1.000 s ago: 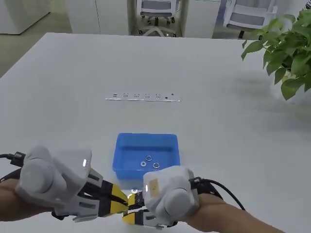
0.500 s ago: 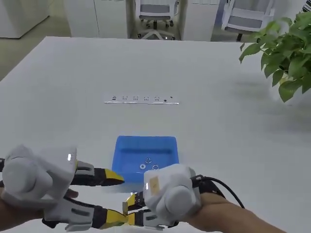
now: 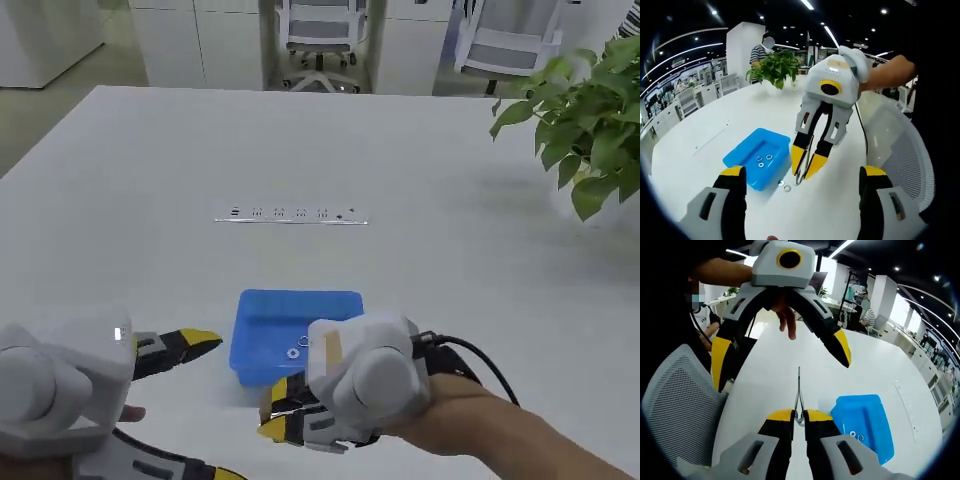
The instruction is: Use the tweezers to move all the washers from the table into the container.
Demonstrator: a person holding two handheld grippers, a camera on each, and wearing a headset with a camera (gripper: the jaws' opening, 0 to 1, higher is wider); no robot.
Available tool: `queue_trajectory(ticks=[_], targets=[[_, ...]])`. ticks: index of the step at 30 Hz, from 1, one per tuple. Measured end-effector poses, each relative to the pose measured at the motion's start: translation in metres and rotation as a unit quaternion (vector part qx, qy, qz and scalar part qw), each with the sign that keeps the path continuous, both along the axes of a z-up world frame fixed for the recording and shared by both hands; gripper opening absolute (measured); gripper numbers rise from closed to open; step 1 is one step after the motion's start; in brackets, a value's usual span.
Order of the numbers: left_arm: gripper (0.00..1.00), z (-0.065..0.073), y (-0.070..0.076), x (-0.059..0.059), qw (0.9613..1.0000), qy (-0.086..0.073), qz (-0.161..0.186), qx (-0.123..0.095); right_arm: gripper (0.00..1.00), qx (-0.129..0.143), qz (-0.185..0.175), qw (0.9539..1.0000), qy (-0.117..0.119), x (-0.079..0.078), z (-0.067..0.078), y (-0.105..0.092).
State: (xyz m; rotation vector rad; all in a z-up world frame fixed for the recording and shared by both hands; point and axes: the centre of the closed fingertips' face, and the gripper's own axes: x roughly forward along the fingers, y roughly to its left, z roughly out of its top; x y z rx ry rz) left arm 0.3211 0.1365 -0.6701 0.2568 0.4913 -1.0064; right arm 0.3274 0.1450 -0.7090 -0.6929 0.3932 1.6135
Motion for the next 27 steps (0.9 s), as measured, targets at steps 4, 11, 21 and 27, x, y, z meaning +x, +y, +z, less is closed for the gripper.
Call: queue_trajectory(ticks=[4, 11, 21, 27], targets=[[0.99, 0.001, 0.000, 0.000, 1.0000, 0.002, 0.008, -0.005, 0.09, 0.006, -0.007, 1.0000, -0.004, 0.010, 0.012, -0.002], [0.99, 0.001, 0.001, 0.001, 0.9999, -0.002, 0.010, -0.008, 0.09, 0.009, -0.018, 0.9997, -0.011, 0.032, 0.025, -0.007], [0.99, 0.005, -0.002, 0.004, 0.9996, -0.007, 0.021, -0.018, 0.09, 0.027, -0.043, 0.9986, -0.016, 0.069, 0.034, -0.014], [0.99, 0.006, 0.000, 0.006, 0.9995, -0.008, 0.025, -0.016, 0.09, 0.027, -0.055, 0.9979, -0.019, 0.086, 0.028, -0.015]])
